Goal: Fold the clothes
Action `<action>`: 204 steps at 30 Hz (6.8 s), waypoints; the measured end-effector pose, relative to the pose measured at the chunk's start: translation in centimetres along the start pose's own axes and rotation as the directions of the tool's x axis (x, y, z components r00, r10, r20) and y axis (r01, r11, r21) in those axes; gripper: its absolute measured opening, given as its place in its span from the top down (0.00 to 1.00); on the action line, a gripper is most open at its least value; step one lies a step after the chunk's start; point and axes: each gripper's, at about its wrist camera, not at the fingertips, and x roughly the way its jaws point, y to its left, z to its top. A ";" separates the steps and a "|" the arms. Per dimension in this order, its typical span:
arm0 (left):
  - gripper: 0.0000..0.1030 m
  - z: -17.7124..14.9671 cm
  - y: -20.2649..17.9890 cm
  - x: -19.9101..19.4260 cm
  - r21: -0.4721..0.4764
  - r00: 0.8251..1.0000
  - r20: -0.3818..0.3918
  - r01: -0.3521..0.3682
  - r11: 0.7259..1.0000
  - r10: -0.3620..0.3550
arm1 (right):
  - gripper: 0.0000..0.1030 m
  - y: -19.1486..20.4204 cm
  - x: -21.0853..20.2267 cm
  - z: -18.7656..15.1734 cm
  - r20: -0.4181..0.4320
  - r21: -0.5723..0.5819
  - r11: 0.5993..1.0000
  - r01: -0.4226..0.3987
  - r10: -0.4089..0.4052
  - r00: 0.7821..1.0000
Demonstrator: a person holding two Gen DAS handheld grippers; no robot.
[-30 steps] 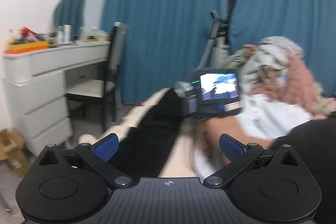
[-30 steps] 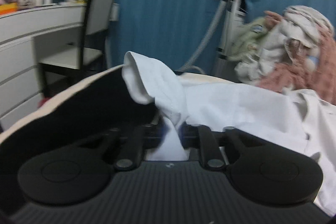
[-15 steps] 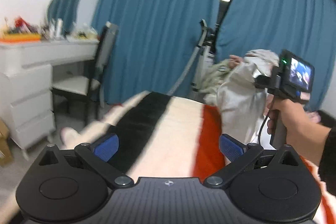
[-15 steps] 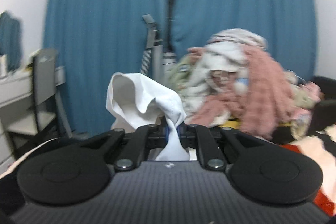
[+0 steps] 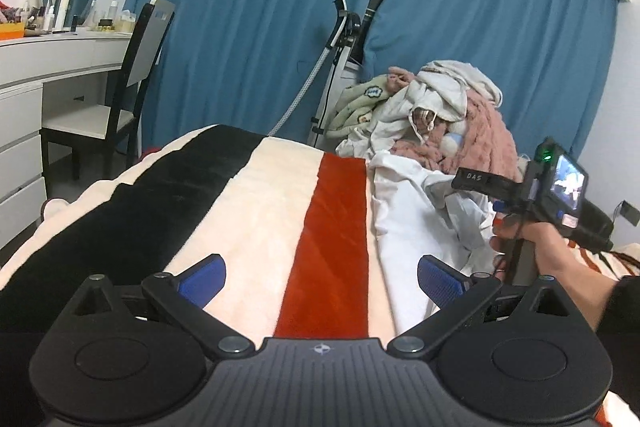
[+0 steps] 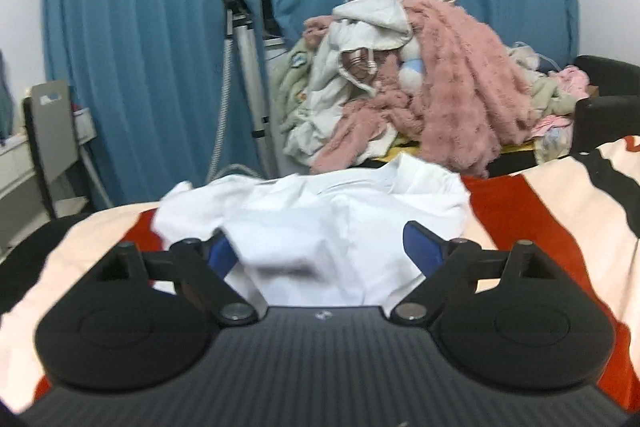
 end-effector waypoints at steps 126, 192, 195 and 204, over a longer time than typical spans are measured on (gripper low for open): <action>0.91 -9.5 -7.8 -8.8 -0.064 0.825 -0.520 0.220 0.974 -0.220 | 0.25 -12.1 -36.9 -13.4 -0.220 0.427 0.904 -0.030 0.136 0.966; 0.96 0.1 -3.7 -21.2 -0.630 0.831 -0.147 0.339 0.699 -0.536 | 0.91 -12.3 -48.9 -6.5 -0.114 0.546 0.787 -0.288 0.410 0.905; 0.96 -0.7 -4.8 -24.0 -0.609 0.823 -0.164 0.350 0.712 -0.544 | 0.91 -12.7 -51.7 -6.1 -0.092 0.528 0.790 -0.312 0.419 0.903; 0.97 -2.6 -5.6 -22.0 -0.613 0.833 -0.219 0.288 0.736 -0.509 | 0.91 -14.8 -49.9 -8.5 -0.132 0.569 0.782 -0.252 0.390 0.911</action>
